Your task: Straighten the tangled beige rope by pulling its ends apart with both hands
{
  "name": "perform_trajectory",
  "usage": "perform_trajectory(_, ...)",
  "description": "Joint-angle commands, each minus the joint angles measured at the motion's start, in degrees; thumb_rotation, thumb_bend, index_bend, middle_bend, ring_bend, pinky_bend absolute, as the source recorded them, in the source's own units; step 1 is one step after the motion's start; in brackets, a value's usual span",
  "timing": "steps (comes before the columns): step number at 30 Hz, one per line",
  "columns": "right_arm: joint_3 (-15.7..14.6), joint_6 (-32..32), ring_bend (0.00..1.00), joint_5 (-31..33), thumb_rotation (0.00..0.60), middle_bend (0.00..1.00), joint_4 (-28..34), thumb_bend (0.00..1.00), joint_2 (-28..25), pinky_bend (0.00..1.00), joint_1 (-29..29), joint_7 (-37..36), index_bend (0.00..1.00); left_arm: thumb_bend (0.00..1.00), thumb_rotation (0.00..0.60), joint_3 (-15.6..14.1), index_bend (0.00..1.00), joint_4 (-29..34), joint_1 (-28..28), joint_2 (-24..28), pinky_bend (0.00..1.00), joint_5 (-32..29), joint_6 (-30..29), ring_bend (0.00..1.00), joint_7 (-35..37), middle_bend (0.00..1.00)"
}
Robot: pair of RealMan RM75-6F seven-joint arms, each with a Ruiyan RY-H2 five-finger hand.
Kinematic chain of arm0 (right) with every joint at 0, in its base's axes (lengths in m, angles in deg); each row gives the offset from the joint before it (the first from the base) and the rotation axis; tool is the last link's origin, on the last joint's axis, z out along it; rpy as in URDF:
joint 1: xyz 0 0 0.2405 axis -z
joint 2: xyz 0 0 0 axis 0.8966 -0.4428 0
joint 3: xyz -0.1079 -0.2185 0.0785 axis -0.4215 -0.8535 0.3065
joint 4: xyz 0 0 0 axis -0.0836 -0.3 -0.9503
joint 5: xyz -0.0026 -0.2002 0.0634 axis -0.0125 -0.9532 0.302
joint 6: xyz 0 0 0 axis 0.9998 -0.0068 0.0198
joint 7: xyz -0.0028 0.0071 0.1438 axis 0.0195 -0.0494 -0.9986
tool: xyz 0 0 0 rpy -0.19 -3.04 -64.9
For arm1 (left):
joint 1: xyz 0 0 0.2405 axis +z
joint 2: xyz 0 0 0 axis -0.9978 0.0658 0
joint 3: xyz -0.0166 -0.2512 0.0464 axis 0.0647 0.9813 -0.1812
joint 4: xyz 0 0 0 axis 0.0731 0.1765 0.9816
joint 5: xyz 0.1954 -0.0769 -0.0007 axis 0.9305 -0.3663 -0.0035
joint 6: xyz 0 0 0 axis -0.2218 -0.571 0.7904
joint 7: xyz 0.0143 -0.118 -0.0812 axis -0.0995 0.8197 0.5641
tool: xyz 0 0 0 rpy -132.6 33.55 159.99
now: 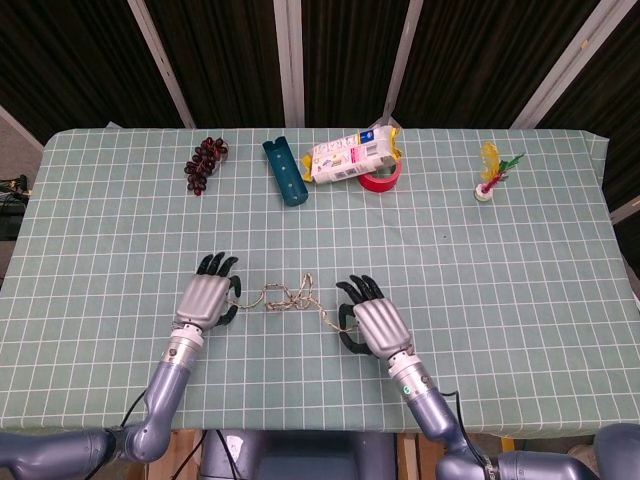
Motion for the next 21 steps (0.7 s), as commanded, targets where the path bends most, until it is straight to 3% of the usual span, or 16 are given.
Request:
perform_trajectory(1, 0.0, 0.0, 0.00, 0.1, 0.600, 0.17, 0.1, 0.44, -0.1, 0.00, 0.0, 0.0, 0.63, 0.44, 0.600, -0.2, 0.52, -0.5, -0.6, -0.8, 0.00, -0.8, 0.0, 0.00, -0.3, 0.10)
perform_trajectory(14, 0.0, 0.1, 0.00, 0.1, 0.600, 0.17, 0.2, 0.44, -1.0, 0.00, 0.0, -0.6, 0.63, 0.46, 0.600, -1.2, 0.54, -2.8, -1.7, -3.4, 0.00, -1.8, -1.0, 0.00, -0.5, 0.11)
perform_trajectory(21, -0.1, 0.2, 0.00, 0.0, 0.600, 0.17, 0.3, 0.44, -1.2, 0.00, 0.0, -0.8, 0.63, 0.54, 0.600, -1.6, 0.59, -3.8, -1.9, -3.9, 0.00, -2.4, -1.4, 0.00, -0.6, 0.12)
